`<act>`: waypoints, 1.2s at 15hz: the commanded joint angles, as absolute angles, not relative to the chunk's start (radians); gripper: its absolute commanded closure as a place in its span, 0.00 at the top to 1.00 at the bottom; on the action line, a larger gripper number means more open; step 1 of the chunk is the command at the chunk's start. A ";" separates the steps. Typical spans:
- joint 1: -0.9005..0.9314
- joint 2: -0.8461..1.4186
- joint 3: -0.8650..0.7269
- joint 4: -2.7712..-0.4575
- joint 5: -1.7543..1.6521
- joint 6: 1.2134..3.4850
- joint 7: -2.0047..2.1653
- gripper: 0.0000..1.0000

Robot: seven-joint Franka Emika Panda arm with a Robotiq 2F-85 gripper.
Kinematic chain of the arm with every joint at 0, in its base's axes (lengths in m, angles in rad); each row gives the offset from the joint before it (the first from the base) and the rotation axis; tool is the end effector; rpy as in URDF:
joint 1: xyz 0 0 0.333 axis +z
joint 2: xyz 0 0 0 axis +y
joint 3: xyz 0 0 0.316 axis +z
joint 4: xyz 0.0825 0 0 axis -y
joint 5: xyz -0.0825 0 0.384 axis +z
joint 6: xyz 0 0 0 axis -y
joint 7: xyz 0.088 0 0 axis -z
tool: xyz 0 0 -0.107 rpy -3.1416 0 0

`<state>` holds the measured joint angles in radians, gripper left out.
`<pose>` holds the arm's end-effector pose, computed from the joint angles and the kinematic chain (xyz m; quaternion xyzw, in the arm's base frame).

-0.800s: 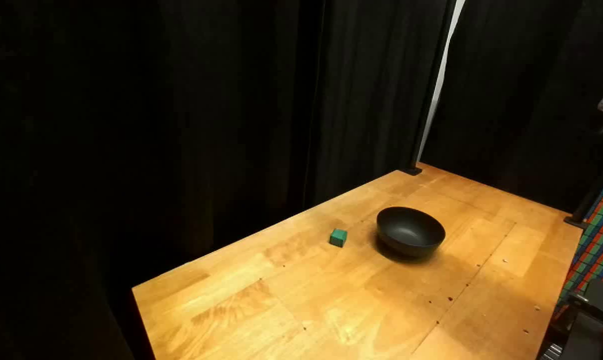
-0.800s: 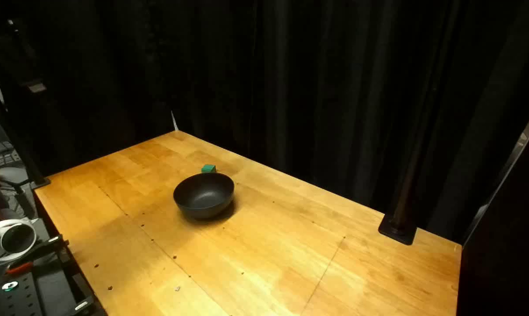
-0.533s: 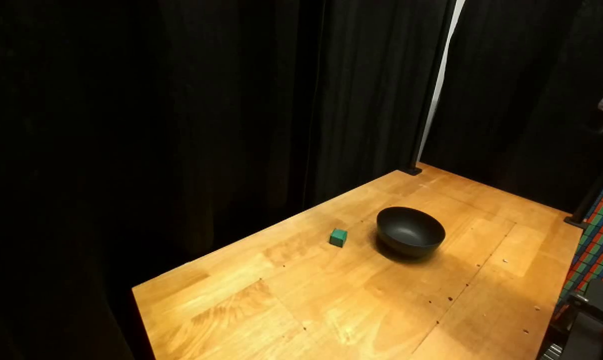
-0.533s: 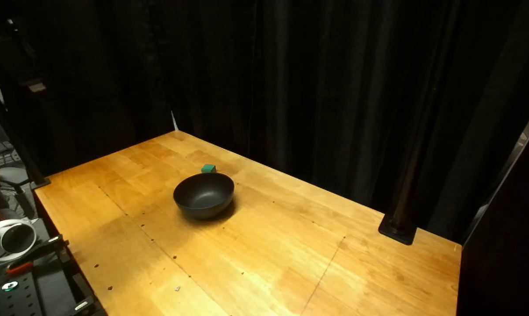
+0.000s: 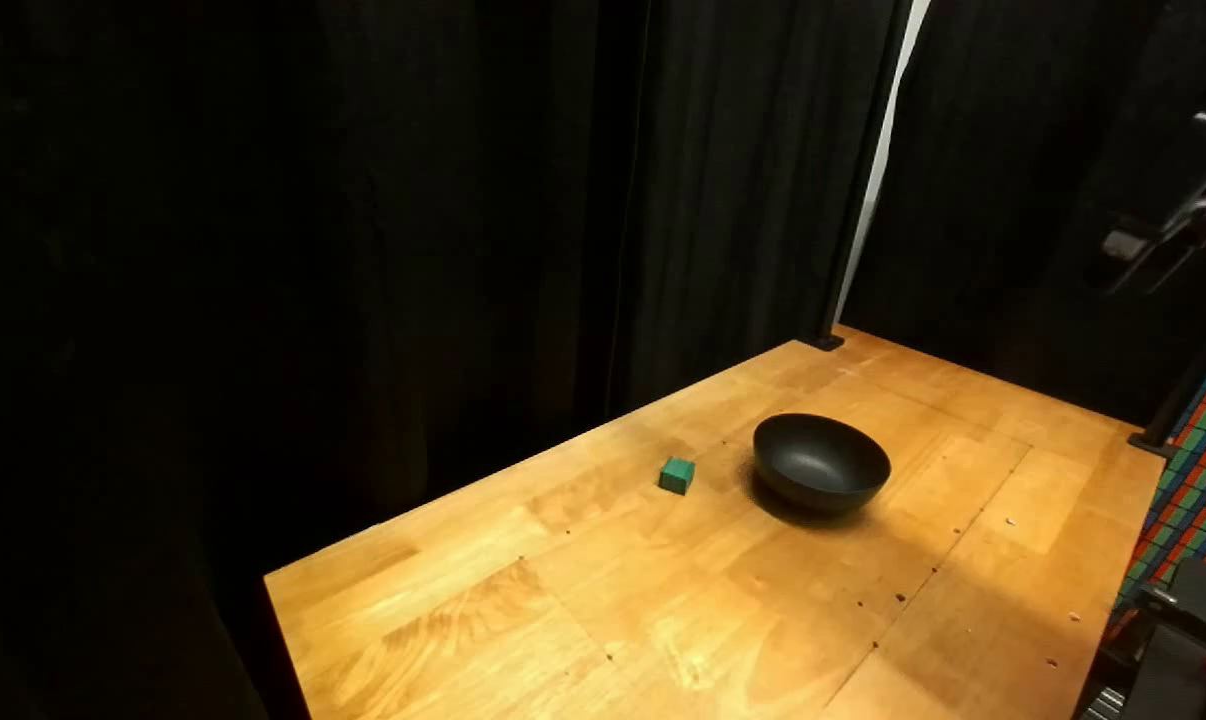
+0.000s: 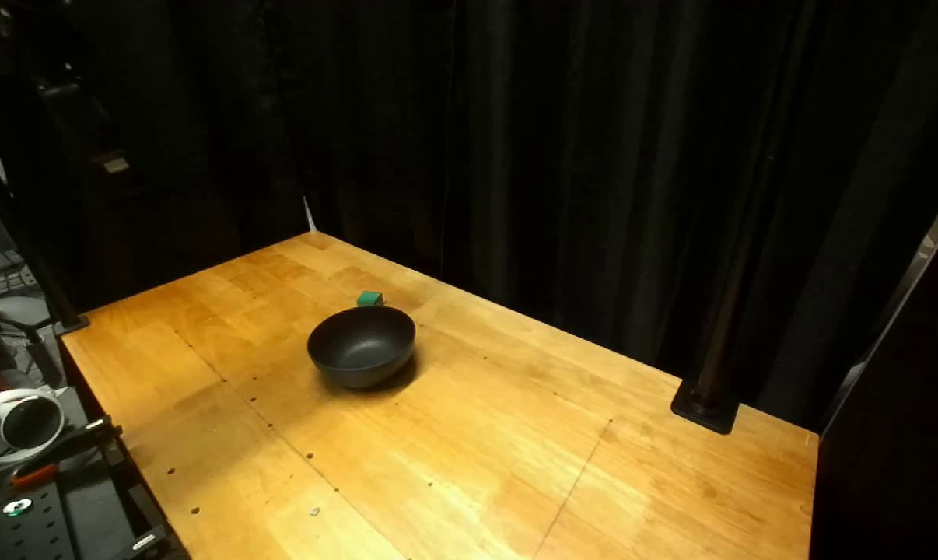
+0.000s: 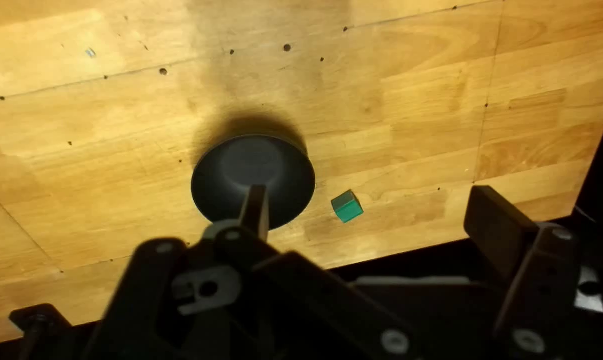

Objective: Put the block in the bowl

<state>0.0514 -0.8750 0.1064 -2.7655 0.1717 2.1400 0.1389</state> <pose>0.3086 0.0561 0.4732 -0.9907 0.0414 -0.1182 0.0526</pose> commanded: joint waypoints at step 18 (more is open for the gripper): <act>0.255 0.404 0.161 -2.197 -0.370 2.912 0.710 1.00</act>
<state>0.1609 0.2659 0.2739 -2.3411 -0.2335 2.9027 0.5896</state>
